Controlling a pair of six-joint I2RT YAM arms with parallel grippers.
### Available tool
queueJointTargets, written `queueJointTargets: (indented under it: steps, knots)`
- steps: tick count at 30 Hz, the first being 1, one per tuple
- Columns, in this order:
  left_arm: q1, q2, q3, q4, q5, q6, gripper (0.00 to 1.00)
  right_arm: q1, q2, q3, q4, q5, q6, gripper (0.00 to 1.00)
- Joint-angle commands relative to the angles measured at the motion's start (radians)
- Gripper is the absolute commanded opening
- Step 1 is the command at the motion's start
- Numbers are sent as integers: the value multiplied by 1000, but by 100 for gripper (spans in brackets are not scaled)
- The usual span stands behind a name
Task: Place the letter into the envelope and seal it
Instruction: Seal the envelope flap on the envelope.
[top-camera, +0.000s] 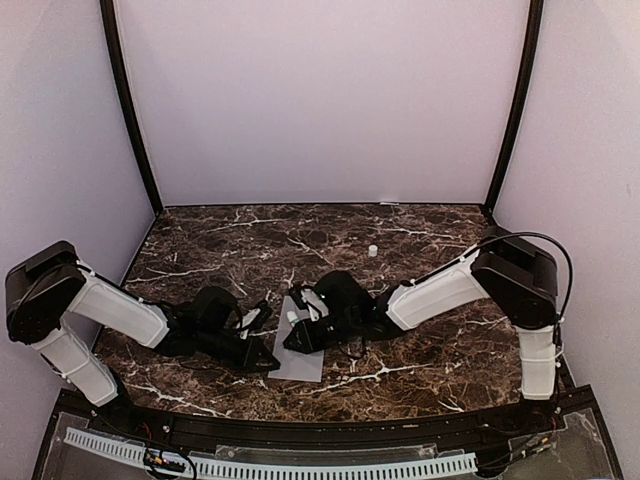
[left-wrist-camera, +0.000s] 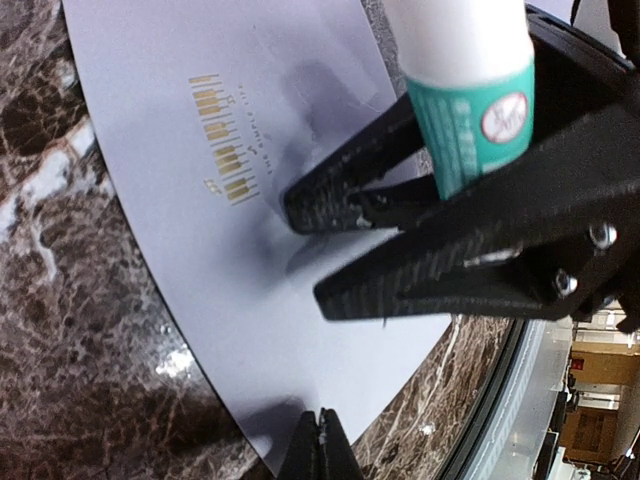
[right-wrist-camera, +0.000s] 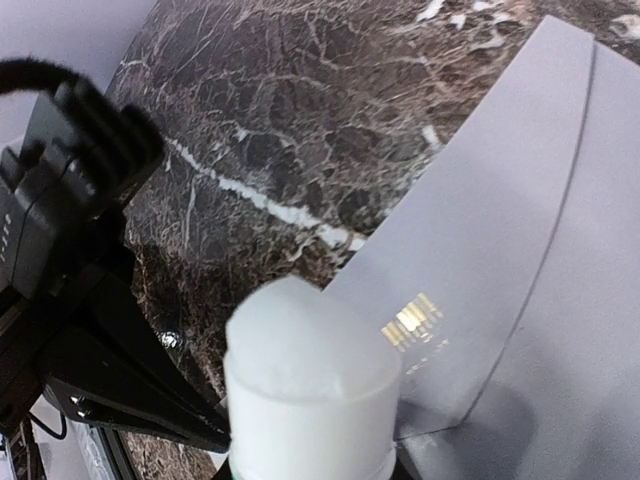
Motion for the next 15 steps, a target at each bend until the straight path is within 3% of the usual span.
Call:
queueJointTargets:
  steps: [1, 15]
  knots:
    - [-5, -20, -32, -91, -30, 13, 0, -37, -17, -13, -51, 58, 6, 0]
    - [-5, -14, -33, -84, -29, 14, 0, -41, 8, -1, -50, 58, 6, 0]
